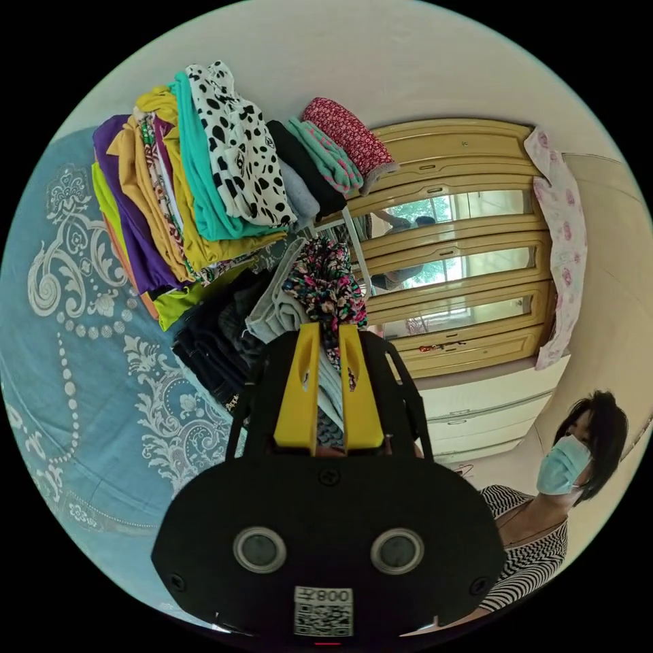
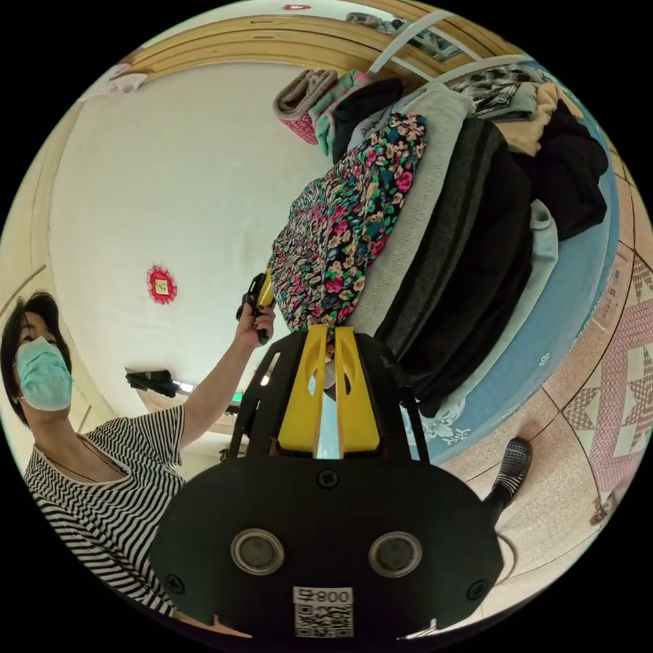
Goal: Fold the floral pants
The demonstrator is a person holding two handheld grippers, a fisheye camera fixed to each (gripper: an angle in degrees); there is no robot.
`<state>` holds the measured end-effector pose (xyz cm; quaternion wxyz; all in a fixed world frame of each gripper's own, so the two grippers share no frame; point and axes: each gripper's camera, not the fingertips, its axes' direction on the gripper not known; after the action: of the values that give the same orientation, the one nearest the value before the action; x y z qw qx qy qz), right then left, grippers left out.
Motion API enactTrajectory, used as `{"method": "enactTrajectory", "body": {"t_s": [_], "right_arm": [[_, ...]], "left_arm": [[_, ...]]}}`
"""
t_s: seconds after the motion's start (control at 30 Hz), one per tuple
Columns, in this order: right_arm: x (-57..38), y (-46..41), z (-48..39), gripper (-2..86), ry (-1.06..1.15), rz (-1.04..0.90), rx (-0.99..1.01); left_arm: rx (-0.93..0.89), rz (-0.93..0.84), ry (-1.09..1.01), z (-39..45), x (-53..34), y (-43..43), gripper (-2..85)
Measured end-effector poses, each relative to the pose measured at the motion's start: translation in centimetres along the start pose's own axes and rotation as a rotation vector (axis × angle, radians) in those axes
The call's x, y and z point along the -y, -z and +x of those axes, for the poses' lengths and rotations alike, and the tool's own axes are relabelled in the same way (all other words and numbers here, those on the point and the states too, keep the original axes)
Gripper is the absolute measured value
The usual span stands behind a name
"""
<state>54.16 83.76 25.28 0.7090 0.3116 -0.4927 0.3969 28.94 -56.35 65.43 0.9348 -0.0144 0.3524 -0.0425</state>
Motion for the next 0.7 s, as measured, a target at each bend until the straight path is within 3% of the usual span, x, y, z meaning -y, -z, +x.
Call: {"method": "enactTrajectory", "body": {"t_s": [0.13,0.37,0.53,0.7], "right_arm": [[1.2,1.4,0.2,1.6,-0.089,0.036,0.055],[2.6,5.7,0.0,0.3,-0.276,0.225,0.109],[8.5,6.9,-6.3,0.0,-0.075,0.226,-0.099],[16.8,1.2,-12.9,0.0,0.225,0.046,-0.447]], "left_arm": [[0.150,0.125,-0.042,1.1,0.3,-1.3,2.1],[0.253,0.040,-0.232,3.6,5.0,-10.9,0.3],[0.458,-0.063,-0.237,0.5,7.1,-16.6,0.1],[0.391,-0.007,-0.205,-0.4,7.2,-18.5,0.1]]}}
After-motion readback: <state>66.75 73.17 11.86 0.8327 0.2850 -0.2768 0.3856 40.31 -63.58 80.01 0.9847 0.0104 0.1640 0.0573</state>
